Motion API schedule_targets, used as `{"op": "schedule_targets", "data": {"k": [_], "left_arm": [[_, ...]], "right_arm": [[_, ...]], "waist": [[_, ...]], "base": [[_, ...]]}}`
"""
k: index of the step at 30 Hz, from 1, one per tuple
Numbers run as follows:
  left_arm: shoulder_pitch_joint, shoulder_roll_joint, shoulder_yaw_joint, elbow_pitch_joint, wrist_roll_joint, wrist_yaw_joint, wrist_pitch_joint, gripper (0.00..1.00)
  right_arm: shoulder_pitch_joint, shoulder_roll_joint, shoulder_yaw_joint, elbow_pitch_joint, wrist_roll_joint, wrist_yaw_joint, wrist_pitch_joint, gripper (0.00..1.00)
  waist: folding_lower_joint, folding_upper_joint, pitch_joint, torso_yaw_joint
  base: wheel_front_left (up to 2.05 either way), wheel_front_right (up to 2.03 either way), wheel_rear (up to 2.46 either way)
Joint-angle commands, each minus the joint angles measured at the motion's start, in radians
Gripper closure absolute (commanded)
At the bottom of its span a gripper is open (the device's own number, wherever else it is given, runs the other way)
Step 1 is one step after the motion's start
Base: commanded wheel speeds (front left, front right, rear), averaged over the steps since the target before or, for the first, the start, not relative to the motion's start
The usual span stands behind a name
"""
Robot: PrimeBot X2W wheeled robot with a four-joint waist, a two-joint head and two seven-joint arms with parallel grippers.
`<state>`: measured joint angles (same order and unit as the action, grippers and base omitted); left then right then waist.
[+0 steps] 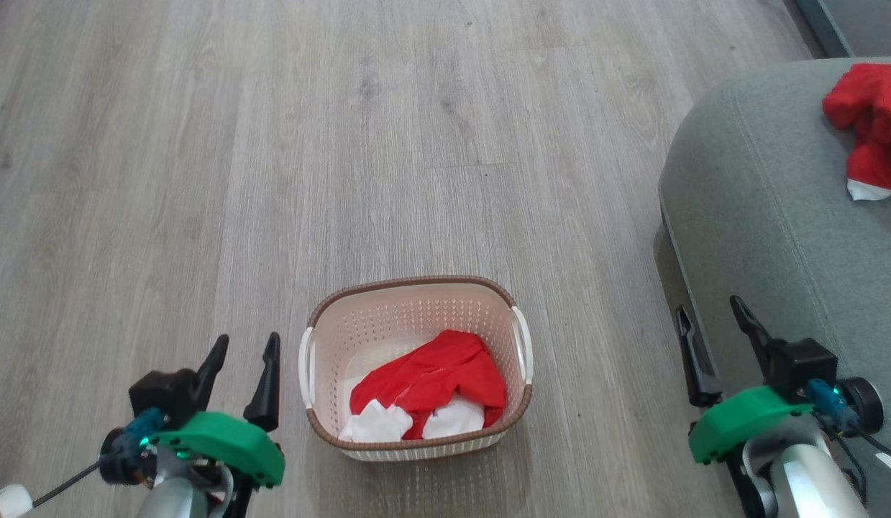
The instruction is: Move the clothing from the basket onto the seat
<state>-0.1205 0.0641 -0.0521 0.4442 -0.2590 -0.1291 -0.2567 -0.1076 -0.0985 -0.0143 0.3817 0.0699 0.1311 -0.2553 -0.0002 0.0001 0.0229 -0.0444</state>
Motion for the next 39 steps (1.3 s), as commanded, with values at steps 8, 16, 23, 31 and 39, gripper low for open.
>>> {"op": "schedule_targets", "data": {"k": [8,16,23,31,39], "left_arm": [[-0.018,-0.005,0.058,-0.027,0.016,-0.001,-0.005,0.00],[-0.017,-0.008,0.059,-0.028,0.009,-0.001,-0.005,0.00],[-0.022,-0.010,0.057,-0.034,0.005,-0.001,-0.005,0.00],[-0.060,-0.007,0.051,-0.060,0.004,-0.001,-0.005,0.00],[-0.220,0.022,-0.021,-0.096,0.011,-0.001,-0.005,0.00]], "right_arm": [[-0.022,0.010,0.037,-0.013,-0.007,0.000,-0.006,0.00],[-0.028,0.013,0.042,-0.017,-0.013,0.000,-0.006,0.00],[-0.033,0.016,0.044,-0.024,-0.012,0.000,-0.006,0.00],[-0.067,0.020,0.034,-0.055,-0.012,0.000,-0.006,0.00],[-0.200,0.022,0.016,-0.111,-0.010,0.000,-0.006,0.00]], "waist": [[0.0002,-0.0001,0.001,-0.003],[0.0002,-0.0001,0.000,-0.007],[0.0002,-0.0001,0.016,-0.013],[0.0002,-0.0001,0.096,-0.018],[0.0002,-0.0001,0.393,-0.022]], "base": [[0.00,0.00,0.00],[0.00,0.00,0.00],[0.00,0.00,0.00],[0.00,0.00,0.00],[0.00,0.00,0.00]]}}
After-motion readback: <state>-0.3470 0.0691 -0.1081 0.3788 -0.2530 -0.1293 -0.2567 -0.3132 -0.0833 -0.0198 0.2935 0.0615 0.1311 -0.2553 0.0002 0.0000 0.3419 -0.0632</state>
